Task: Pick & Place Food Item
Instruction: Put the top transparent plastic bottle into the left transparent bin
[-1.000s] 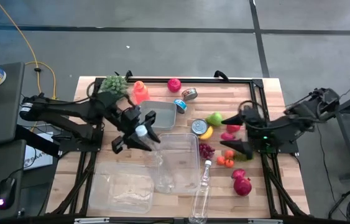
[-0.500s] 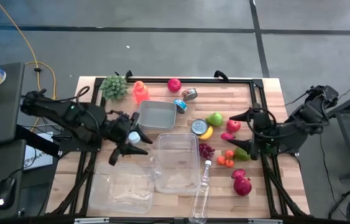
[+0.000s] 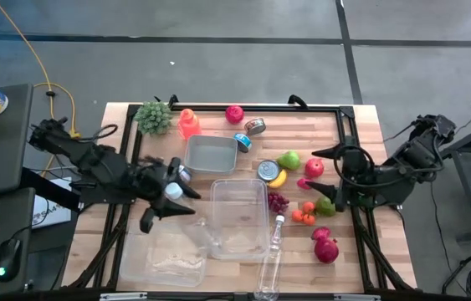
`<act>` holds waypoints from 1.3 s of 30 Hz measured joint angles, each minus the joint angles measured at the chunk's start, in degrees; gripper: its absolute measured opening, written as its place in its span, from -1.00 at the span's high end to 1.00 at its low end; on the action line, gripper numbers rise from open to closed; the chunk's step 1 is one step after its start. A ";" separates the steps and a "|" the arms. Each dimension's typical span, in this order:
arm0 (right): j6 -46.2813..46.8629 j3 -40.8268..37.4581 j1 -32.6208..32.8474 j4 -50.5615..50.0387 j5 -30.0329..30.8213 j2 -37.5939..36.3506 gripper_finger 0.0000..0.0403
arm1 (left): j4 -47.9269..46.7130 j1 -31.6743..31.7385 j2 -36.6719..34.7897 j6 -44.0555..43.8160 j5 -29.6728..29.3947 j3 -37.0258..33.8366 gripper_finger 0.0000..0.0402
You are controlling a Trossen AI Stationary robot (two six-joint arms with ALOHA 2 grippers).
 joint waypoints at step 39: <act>-20.43 0.00 0.72 36.28 -0.35 13.04 -0.90 | -24.80 -42.26 -4.74 -14.33 -39.65 0.12 0.17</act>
